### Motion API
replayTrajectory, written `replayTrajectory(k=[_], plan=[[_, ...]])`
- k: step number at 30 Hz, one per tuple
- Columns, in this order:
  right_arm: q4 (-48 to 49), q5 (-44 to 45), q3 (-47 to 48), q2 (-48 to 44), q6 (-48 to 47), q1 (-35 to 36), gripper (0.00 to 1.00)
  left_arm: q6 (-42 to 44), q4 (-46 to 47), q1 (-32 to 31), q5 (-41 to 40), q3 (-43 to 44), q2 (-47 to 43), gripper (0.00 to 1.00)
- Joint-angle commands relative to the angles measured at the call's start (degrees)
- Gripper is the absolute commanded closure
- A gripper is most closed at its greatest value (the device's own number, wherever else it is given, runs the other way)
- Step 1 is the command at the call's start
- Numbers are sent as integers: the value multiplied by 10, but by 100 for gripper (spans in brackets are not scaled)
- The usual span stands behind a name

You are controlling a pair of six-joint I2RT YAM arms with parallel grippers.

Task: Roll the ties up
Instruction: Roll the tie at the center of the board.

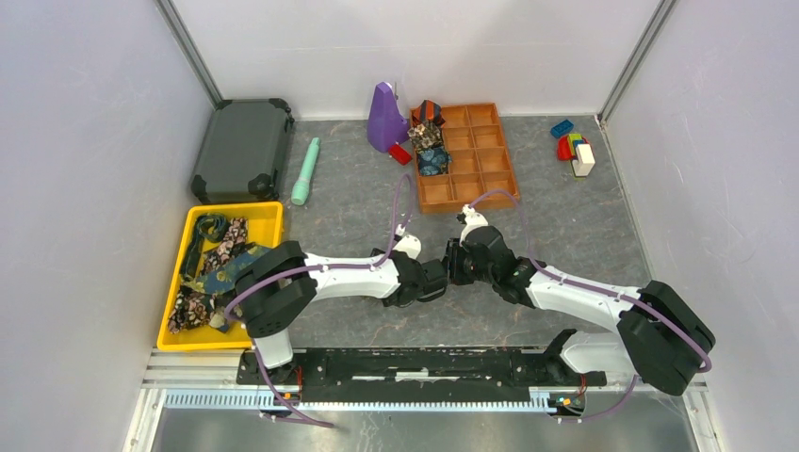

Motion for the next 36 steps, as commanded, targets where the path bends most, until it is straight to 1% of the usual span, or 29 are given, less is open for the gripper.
replayTrajectory(k=[1,8,22,28,36], plan=[[-3,9,24,-13,-8,-2,67,-16,18,-3,15,15,-29,36],[-5,7,41,-7,-8,-2,67,-11,0,-3,12,28,-51,29],[1,-7,57,6,7,6,61,22,8,-2,33,12,-133,22],[-5,-4,80,11,6,14,60,32,9,-2,45,5,-187,18],[-13,9,119,30,9,47,52,49,15,2,62,-13,-278,13]])
